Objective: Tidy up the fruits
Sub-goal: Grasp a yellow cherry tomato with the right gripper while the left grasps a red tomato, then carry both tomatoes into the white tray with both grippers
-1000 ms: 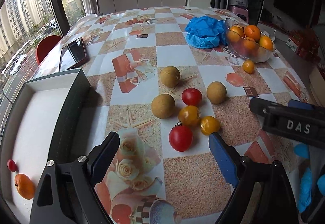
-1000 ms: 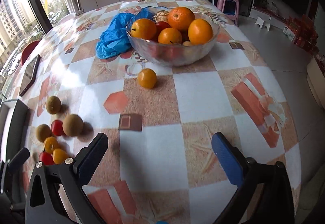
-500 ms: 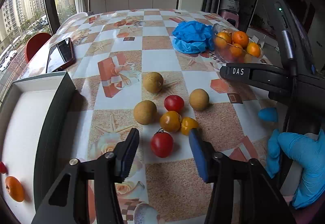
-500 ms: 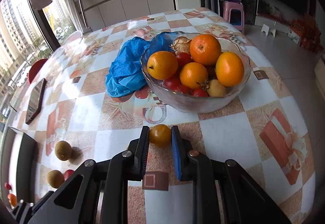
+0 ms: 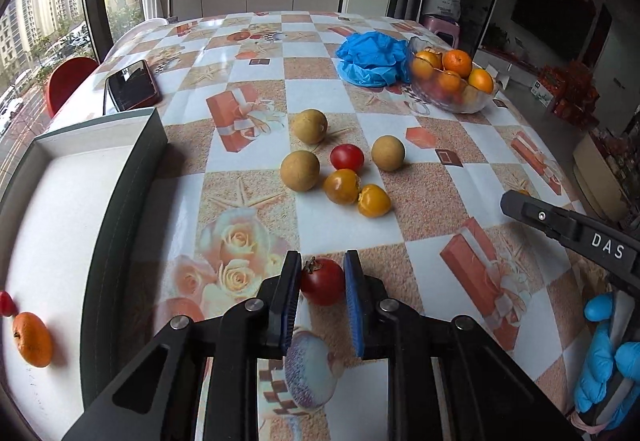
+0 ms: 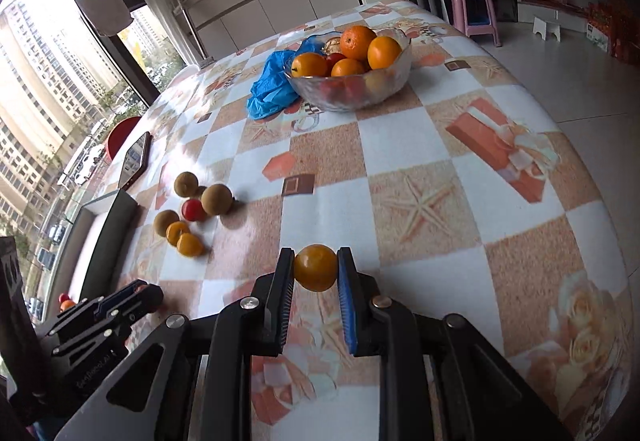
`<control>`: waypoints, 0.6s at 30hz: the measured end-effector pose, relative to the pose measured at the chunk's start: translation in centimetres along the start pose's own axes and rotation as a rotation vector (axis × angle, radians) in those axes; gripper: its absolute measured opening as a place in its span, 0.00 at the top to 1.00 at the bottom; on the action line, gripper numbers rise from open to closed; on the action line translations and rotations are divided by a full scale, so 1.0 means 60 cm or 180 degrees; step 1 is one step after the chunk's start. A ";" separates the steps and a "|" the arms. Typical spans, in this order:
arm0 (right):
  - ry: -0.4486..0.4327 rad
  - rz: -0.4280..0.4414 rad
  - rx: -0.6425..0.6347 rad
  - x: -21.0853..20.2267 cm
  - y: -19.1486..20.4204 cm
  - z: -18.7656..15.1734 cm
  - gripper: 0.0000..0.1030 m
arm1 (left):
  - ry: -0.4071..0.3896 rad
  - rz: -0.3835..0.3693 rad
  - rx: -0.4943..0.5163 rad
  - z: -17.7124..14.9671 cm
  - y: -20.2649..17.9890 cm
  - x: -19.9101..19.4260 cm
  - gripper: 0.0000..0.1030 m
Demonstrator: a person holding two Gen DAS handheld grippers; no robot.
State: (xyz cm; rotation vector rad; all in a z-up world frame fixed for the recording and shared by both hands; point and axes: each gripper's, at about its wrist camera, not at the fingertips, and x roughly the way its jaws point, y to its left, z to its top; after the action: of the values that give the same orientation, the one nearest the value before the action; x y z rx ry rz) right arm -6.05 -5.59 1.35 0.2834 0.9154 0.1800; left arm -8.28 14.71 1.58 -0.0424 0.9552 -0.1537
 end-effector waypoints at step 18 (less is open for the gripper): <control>0.0037 0.0039 -0.0135 -0.054 0.050 -0.067 0.78 | -0.0296 0.0051 -0.0039 -0.032 0.057 -0.112 0.77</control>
State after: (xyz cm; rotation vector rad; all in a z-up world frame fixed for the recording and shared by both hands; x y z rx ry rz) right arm -11.30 -2.96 2.47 0.2491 0.9204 0.2123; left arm -13.24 19.17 5.54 -0.0527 0.8637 -0.1299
